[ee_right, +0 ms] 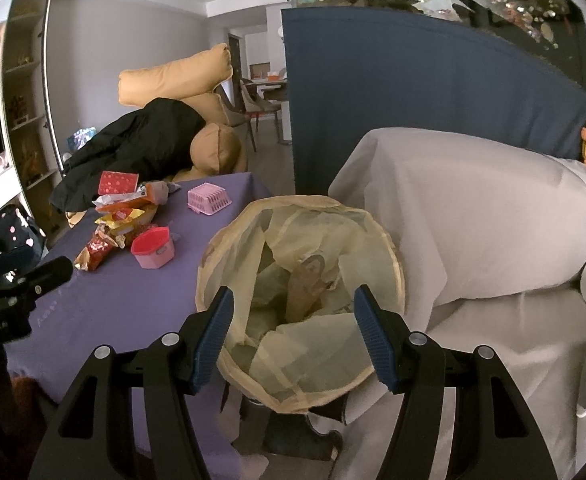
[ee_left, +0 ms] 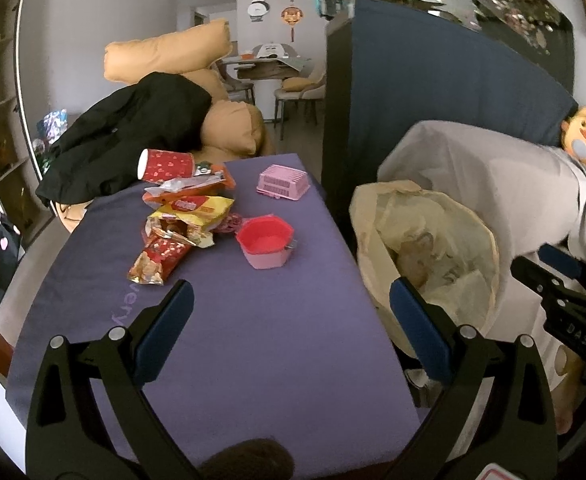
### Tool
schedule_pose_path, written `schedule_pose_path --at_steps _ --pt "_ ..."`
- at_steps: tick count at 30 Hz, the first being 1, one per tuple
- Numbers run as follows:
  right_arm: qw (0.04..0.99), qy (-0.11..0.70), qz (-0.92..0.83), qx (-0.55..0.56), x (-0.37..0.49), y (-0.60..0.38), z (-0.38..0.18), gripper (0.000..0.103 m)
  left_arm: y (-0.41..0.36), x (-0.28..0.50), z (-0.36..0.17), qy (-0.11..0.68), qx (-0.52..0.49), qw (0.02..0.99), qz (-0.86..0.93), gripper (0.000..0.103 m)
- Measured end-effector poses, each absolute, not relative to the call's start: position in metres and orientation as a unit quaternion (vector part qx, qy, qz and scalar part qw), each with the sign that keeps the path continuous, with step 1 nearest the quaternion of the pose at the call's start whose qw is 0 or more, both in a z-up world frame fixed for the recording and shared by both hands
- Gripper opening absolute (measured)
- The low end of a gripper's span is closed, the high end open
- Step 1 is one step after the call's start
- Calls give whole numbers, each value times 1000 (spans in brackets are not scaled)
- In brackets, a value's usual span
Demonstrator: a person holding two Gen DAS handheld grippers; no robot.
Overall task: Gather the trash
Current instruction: 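Move the left gripper to the red paper cup and grasp it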
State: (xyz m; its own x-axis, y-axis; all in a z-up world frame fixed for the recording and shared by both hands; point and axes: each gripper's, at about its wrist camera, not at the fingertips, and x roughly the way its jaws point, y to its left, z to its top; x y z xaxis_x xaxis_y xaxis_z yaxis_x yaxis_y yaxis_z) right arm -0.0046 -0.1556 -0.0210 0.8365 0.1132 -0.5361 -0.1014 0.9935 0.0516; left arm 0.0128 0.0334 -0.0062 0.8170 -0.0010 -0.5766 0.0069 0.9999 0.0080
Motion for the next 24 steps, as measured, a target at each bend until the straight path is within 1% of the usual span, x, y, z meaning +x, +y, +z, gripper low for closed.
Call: schedule_pose_path --at_steps 6,15,19,24 --pt "955 287 69 16 23 -139 -20 59 70 36 -9 310 -9 951 0 94" --pt "942 318 104 20 70 -93 -35 59 151 73 -35 331 -18 943 -37 94" --pt "935 334 119 12 93 -69 -41 59 188 87 -31 319 -29 946 -50 94" --pt "936 332 116 9 130 -44 -43 59 236 120 -11 281 -55 957 -50 94"
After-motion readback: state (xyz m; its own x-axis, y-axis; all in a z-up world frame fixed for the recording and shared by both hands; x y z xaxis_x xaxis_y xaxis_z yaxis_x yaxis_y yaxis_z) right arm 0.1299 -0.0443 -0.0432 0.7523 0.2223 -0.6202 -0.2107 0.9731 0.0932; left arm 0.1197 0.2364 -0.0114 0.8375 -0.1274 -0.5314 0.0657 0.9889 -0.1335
